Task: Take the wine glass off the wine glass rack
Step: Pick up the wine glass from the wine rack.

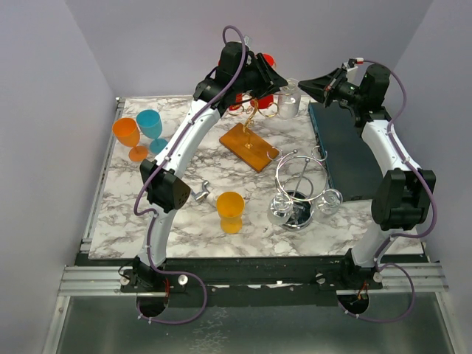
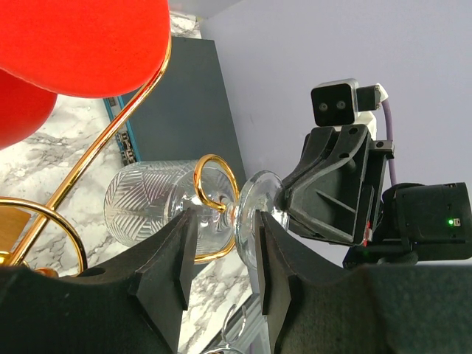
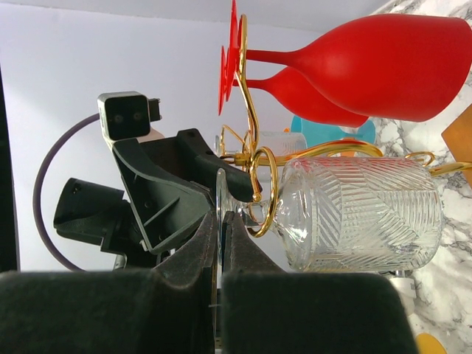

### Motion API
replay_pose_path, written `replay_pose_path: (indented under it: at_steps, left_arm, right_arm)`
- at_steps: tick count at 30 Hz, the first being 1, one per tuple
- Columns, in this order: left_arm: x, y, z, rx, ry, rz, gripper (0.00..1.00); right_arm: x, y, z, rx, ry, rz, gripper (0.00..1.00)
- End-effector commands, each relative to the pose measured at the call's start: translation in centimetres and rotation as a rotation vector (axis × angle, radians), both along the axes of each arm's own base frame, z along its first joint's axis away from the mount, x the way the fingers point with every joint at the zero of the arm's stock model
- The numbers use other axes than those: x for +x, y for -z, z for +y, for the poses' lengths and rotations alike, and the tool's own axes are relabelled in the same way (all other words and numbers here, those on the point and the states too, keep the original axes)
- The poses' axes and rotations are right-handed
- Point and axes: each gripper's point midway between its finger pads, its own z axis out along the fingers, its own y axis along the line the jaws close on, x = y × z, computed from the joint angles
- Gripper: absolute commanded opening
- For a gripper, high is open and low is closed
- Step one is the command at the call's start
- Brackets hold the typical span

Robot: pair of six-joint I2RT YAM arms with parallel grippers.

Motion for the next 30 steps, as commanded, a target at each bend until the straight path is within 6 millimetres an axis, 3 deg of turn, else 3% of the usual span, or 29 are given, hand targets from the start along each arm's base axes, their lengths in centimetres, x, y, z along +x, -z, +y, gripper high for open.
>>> replay_pose_path:
  at_steps: [1, 21, 22, 30]
  left_arm:
    - [-1.6, -2.7, 0.0, -0.027, 0.031, -0.041, 0.43]
    - [-2.1, -3.5, 0.4, -0.03, 0.029, -0.054, 0.43]
    - [-2.1, -3.4, 0.4, -0.029, 0.027, -0.052, 0.43]
    - [-2.2, -3.4, 0.5, -0.028, 0.027, -0.051, 0.43]
  right_arm:
    - [-1.5, -2.8, 0.0, 0.003, -0.039, -0.094, 0.01]
    - [-0.6, -2.7, 0.7, -0.007, -0.052, -0.092, 0.0]
    - [-0.8, -2.7, 1.7, -0.005, -0.073, -0.091, 0.0]
    - [-0.5, -2.7, 2.4, -0.004, -0.087, -0.089, 0.01]
